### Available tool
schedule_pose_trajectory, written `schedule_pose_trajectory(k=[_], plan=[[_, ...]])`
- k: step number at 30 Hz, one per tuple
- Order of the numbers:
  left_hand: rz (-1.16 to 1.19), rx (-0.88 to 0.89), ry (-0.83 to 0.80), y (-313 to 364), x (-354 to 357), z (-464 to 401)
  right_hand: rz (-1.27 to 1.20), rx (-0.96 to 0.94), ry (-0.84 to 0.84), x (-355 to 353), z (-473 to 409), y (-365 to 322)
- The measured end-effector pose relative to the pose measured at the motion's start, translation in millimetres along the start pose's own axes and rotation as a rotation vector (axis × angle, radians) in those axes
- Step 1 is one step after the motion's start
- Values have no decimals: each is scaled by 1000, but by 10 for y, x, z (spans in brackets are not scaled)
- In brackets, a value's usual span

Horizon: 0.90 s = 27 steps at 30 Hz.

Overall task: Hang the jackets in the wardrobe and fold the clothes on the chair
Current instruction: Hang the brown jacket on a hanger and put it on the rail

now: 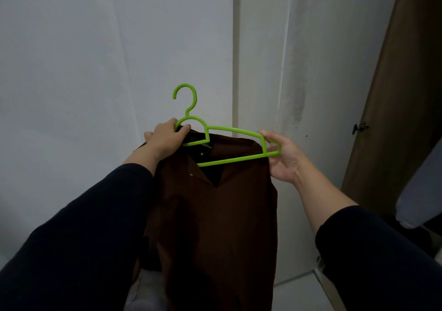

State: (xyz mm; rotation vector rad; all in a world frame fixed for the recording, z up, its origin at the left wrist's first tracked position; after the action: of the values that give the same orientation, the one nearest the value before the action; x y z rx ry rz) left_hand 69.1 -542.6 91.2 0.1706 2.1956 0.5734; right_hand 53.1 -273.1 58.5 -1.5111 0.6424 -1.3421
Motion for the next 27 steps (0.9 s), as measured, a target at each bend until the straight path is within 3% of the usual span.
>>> schedule_pose_trajectory(k=[6, 11, 16, 23, 27], plan=[[53, -161, -21, 119, -26, 21, 140, -121, -7, 96, -30, -18], [-29, -97, 120, 247, 32, 13, 364, -288, 238, 180, -86, 61], [-52, -34, 291, 178, -41, 19, 657, -474, 319, 176, -12, -17], [-290, 71, 411, 170, -161, -17, 955, -336, 445, 54, -93, 27], [-299, 45, 454, 151, -191, -24, 1014, -214, 434, 130, -132, 107]])
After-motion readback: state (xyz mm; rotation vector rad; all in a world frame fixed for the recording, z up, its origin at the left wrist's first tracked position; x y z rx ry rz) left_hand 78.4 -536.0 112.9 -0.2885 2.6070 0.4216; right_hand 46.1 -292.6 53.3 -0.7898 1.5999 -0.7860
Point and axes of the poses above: each hand's wrist, its own z-axis away from the middle knuckle, its own x-axis out of the palm, y = z × x, the point moved 2 cm from there along -z, towards the middle knuckle, and after that the axes turned 8 degrees about y, right-handed, at the moved point
